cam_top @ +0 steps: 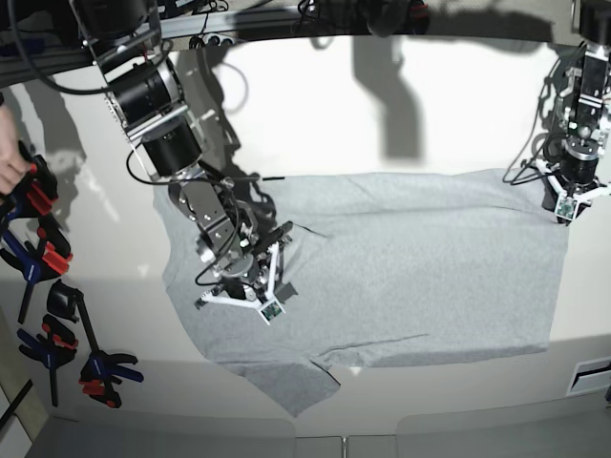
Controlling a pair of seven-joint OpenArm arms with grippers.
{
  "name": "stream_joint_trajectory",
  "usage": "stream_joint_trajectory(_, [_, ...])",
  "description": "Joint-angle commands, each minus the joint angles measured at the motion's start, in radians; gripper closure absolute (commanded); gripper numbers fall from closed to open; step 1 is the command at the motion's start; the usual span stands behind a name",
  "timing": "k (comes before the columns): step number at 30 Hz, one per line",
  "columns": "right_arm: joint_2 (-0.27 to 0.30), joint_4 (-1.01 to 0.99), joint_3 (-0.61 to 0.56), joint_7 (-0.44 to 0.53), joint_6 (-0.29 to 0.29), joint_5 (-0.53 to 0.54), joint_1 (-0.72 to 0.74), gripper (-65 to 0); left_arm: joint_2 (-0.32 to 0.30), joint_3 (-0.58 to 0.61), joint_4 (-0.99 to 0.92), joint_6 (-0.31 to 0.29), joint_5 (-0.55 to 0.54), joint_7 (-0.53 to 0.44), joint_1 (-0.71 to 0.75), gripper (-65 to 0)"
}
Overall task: Fold the T-shirt properly
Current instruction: 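Lower the right gripper onto the shirt body near the sleeve, then release the shirt and raise both grippers toward the collar edge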
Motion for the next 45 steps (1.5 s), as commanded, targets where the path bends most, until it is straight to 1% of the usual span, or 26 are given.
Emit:
stream_joint_trajectory(1, [0.006,0.016,0.006,0.02,-0.029,-0.006,0.038,0.0,-0.011,-0.01,-0.013,0.017,0.001,-0.046,-0.026,0.0])
stream_joint_trajectory(5, [0.003,0.016,0.006,0.024,-0.042,-0.006,0.041,0.0,0.019,-0.01,-0.085,0.007,0.002,-0.148,-0.06,0.0])
stream_joint_trajectory(6, [0.003,0.016,0.006,0.026,-0.045,-0.006,0.041,0.0,0.024,-0.01,-0.09,0.006,0.002,-0.158,-0.063,0.0])
stream_joint_trajectory(8, [0.003,0.016,0.006,0.025,-0.051,-0.006,0.041,0.0,0.026,-0.01,-0.092,-0.008,0.002,-0.161,-0.069,0.0])
stream_joint_trajectory(10, [0.006,0.016,0.006,0.025,-0.075,-0.006,0.041,0.0,0.025,-0.01,-0.092,-0.011,0.002,-0.16,-0.075,0.0])
stream_joint_trajectory(14, [0.005,0.016,0.006,0.013,-0.164,-0.007,0.041,0.0,0.026,-0.01,-0.092,-0.016,0.002,-0.161,-0.085,0.0])
stream_joint_trajectory(19, [0.006,0.016,0.006,-0.003,-0.204,-0.036,0.041,0.0,0.026,-0.01,-0.092,-0.016,0.002,-0.156,-0.085,0.0])
stream_joint_trajectory(22, [0.009,0.015,0.006,-0.011,-0.203,-0.045,0.041,0.0,0.026,-0.01,-0.092,-0.016,0.002,-0.141,-0.085,0.0])
stream_joint_trajectory(31, [0.055,0.015,0.006,-0.013,-0.203,-0.047,0.041,0.0,0.026,-0.01,-0.092,-0.016,0.002,-0.141,-0.085,0.0])
stream_joint_trajectory(36, [0.052,0.015,0.006,0.003,-0.201,-0.032,0.041,0.0,0.026,-0.01,-0.092,-0.016,0.002,-0.142,-0.085,0.0])
stream_joint_trajectory(45, [0.053,0.015,0.006,0.024,-0.199,-0.039,0.041,0.0,0.026,-0.01,-0.092,-0.015,0.002,-0.146,-0.098,0.0])
